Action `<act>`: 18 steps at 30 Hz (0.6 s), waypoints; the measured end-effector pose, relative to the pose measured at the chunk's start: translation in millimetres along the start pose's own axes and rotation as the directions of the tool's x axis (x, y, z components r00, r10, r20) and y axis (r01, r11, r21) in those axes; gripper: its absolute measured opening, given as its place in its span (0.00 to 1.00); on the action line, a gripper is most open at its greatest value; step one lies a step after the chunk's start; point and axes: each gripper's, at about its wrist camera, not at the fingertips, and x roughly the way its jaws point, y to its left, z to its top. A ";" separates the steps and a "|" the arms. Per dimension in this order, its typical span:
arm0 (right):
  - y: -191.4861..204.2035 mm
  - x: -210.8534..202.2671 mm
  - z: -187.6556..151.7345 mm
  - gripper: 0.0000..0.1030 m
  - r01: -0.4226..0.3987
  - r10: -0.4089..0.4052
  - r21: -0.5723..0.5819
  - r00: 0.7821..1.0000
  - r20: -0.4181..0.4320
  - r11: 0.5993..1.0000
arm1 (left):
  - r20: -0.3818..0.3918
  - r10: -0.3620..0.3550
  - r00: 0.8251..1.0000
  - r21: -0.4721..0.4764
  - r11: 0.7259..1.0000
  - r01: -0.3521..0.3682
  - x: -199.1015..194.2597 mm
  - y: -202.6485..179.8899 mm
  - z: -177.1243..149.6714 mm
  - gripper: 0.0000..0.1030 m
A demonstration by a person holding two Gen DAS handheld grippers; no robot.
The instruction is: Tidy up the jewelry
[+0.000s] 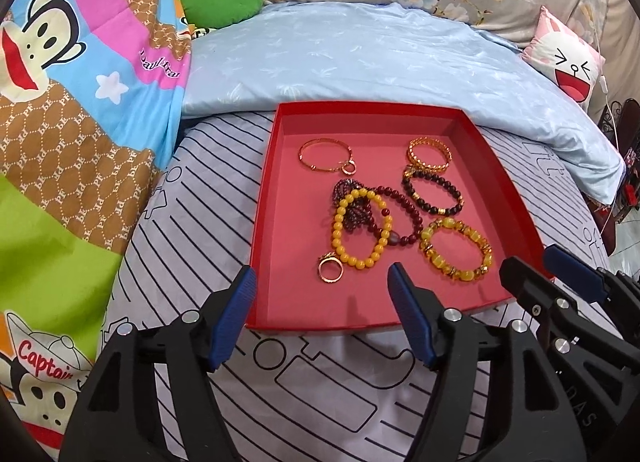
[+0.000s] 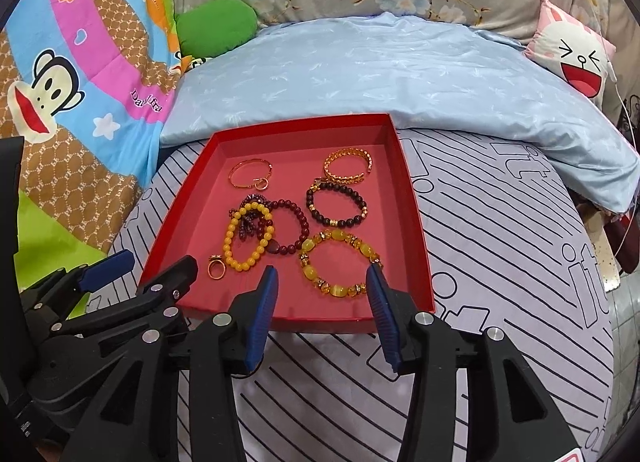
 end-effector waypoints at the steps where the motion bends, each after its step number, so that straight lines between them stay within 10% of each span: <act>1: 1.3 -0.8 -1.6 0.44 0.006 -0.006 -0.007 1.000 0.004 1.000 | -0.003 0.000 1.000 -0.003 1.000 0.000 0.1 0.8 -1.2 0.63; 18: -5.3 -12.5 -13.7 0.74 0.056 -0.055 -0.012 0.997 0.050 0.998 | 0.013 0.026 1.000 -0.054 0.998 -0.025 -4.9 15.2 -17.0 0.81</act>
